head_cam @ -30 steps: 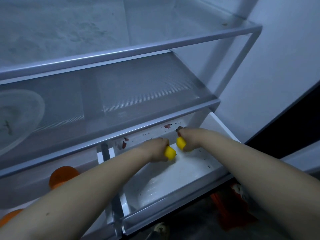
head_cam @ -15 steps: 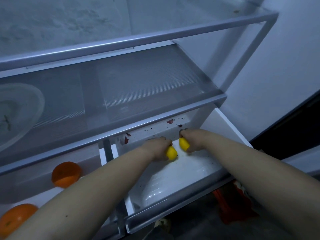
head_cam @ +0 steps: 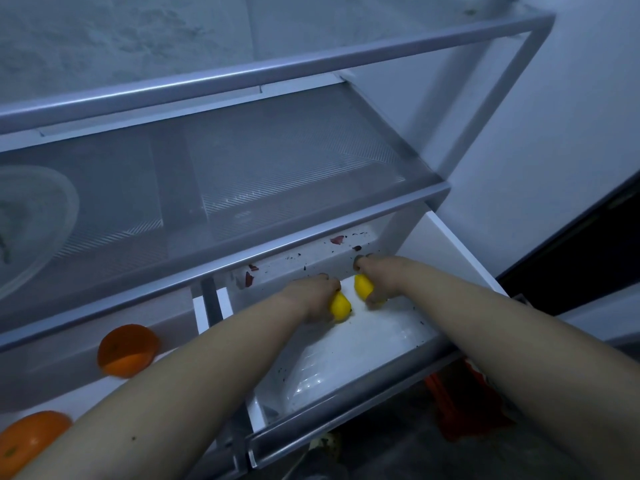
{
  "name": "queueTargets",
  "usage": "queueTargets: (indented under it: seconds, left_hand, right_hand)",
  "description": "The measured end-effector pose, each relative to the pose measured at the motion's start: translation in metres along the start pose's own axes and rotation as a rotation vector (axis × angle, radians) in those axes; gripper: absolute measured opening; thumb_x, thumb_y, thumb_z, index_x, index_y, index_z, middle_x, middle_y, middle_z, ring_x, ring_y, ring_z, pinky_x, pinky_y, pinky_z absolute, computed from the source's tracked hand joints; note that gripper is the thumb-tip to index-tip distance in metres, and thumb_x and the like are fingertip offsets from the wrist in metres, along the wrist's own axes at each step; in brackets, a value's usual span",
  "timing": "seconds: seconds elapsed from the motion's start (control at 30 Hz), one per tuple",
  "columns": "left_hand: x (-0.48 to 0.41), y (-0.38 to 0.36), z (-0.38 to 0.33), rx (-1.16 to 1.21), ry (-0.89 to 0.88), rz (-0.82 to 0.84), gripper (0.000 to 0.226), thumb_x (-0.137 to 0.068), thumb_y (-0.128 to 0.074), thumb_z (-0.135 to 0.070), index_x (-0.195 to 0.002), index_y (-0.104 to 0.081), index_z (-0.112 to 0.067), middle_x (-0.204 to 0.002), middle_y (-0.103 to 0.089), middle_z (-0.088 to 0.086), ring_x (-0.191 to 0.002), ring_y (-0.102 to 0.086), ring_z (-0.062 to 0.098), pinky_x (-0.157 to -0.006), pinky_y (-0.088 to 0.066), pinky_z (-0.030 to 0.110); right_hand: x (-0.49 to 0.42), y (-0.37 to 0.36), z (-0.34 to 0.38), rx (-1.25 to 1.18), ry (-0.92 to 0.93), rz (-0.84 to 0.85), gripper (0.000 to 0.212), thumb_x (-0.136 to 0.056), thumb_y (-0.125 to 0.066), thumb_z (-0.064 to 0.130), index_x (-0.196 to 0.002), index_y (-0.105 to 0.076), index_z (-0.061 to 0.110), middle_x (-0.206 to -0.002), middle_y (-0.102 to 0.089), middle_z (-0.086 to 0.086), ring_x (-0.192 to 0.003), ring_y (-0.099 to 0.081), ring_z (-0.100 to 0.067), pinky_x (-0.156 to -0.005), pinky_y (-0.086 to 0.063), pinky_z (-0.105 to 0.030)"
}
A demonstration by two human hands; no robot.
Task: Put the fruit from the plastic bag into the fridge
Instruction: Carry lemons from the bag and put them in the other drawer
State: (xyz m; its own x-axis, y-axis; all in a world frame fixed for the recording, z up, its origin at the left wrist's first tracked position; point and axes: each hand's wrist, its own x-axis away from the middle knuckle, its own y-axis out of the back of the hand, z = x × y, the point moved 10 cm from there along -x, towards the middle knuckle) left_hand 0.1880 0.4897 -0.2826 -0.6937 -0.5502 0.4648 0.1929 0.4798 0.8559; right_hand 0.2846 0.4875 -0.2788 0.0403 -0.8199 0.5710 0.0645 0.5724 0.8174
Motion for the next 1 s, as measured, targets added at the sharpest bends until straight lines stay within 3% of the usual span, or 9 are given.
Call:
queueTargets:
  seconds: [0.17, 0.4, 0.57, 0.7, 0.8, 1.0]
  left_hand:
    - [0.005, 0.010, -0.001, -0.034, 0.019, -0.043, 0.065, -0.084, -0.062, -0.042, -0.138, -0.035, -0.022, -0.133, -0.046, 0.005, -0.115, -0.049, 0.025, -0.088, -0.045, 0.036]
    - [0.055, 0.058, -0.008, -0.037, 0.075, -0.223, 0.057, -0.090, -0.048, -0.051, -0.139, -0.035, -0.026, -0.138, -0.043, 0.001, -0.120, -0.047, 0.022, -0.092, -0.043, 0.037]
    - [0.138, 0.092, -0.028, -0.001, 0.177, -0.416, 0.052, -0.092, -0.039, -0.054, -0.137, -0.038, -0.027, -0.140, -0.043, -0.004, -0.125, -0.043, 0.019, -0.095, -0.040, 0.035]
    - [0.215, 0.099, -0.051, -0.038, 0.304, -0.593, 0.055, -0.092, -0.030, -0.058, -0.135, -0.041, -0.026, -0.136, -0.046, -0.004, -0.123, -0.044, 0.017, -0.096, -0.038, 0.034]
    - [0.266, 0.090, -0.075, -0.083, 0.367, -0.698, 0.070, -0.084, -0.015, -0.064, -0.133, -0.044, -0.024, -0.133, -0.049, -0.005, -0.122, -0.045, 0.016, -0.096, -0.039, 0.033]
    - [0.354, 0.055, -0.119, -0.100, 0.505, -0.836, 0.059, -0.089, -0.029, -0.057, -0.129, -0.052, -0.020, -0.127, -0.056, -0.003, -0.115, -0.053, 0.017, -0.087, -0.045, 0.035]
  right_hand:
    - [0.010, 0.021, 0.013, 0.029, 0.022, -0.119, 0.073, -0.083, -0.064, 0.041, -0.142, -0.030, 0.016, -0.140, -0.041, -0.010, -0.123, -0.045, -0.029, -0.094, -0.044, -0.037]
    - [0.068, 0.063, 0.026, -0.046, 0.085, -0.216, 0.062, -0.092, -0.054, 0.040, -0.145, -0.029, 0.021, -0.144, -0.039, -0.006, -0.128, -0.041, -0.025, -0.098, -0.037, -0.033]
    - [0.133, 0.087, 0.035, -0.125, 0.161, -0.426, 0.050, -0.091, -0.052, 0.041, -0.136, -0.043, 0.023, -0.138, -0.047, -0.001, -0.124, -0.044, -0.020, -0.097, -0.040, -0.034]
    - [0.192, 0.094, 0.062, -0.157, 0.334, -0.630, 0.048, -0.094, -0.046, 0.043, -0.135, -0.043, 0.019, -0.134, -0.048, -0.001, -0.124, -0.042, -0.020, -0.099, -0.038, -0.037]
    - [0.240, 0.085, 0.089, -0.159, 0.488, -0.746, 0.044, -0.097, -0.040, 0.040, -0.135, -0.042, 0.018, -0.135, -0.046, 0.001, -0.124, -0.042, -0.019, -0.099, -0.038, -0.039]
    - [0.311, 0.051, 0.132, -0.132, 0.685, -0.805, 0.051, -0.092, -0.027, 0.050, -0.125, -0.050, 0.018, -0.123, -0.053, 0.002, -0.113, -0.048, -0.018, -0.090, -0.042, -0.032]
